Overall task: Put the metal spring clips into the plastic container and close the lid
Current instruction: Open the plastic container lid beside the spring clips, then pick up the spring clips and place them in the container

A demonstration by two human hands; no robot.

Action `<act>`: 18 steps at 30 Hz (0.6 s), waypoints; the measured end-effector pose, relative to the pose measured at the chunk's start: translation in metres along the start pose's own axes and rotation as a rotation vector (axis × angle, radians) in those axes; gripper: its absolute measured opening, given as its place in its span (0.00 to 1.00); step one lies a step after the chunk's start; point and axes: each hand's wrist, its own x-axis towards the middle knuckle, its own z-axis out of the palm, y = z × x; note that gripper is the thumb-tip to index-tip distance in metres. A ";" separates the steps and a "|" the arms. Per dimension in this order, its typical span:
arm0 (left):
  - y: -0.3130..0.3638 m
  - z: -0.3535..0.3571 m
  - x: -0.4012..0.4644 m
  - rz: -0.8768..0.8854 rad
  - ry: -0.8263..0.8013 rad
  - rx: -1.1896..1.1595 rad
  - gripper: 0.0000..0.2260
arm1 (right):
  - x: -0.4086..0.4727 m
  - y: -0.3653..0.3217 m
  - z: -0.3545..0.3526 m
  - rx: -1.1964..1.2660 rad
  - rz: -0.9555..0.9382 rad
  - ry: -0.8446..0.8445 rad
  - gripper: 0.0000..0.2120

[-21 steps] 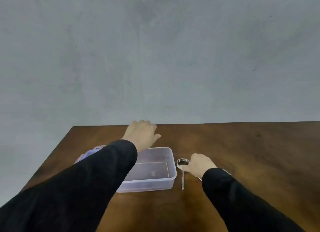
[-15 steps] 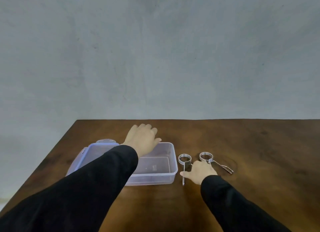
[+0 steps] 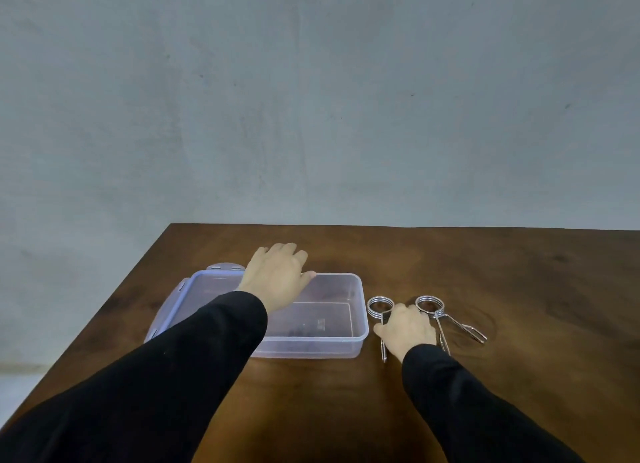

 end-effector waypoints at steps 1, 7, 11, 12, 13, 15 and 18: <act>-0.006 0.000 0.000 -0.011 0.003 -0.001 0.20 | 0.002 -0.001 0.001 0.019 -0.005 0.012 0.21; -0.062 0.003 -0.003 -0.101 0.068 -0.040 0.20 | 0.022 -0.010 -0.018 0.160 -0.008 0.155 0.18; -0.111 0.024 -0.015 -0.219 0.048 -0.070 0.21 | 0.035 -0.029 -0.055 0.340 -0.232 0.256 0.16; -0.121 0.031 -0.021 -0.240 0.041 -0.074 0.20 | 0.033 -0.038 -0.067 0.370 -0.314 0.242 0.16; -0.130 0.040 -0.027 -0.263 0.030 -0.086 0.20 | 0.031 -0.049 -0.077 0.380 -0.398 0.203 0.15; -0.142 0.059 -0.039 -0.286 0.004 -0.107 0.18 | 0.021 -0.075 -0.092 0.337 -0.567 0.079 0.16; -0.146 0.087 -0.055 -0.271 -0.052 -0.139 0.17 | 0.000 -0.111 -0.090 0.164 -0.758 -0.119 0.18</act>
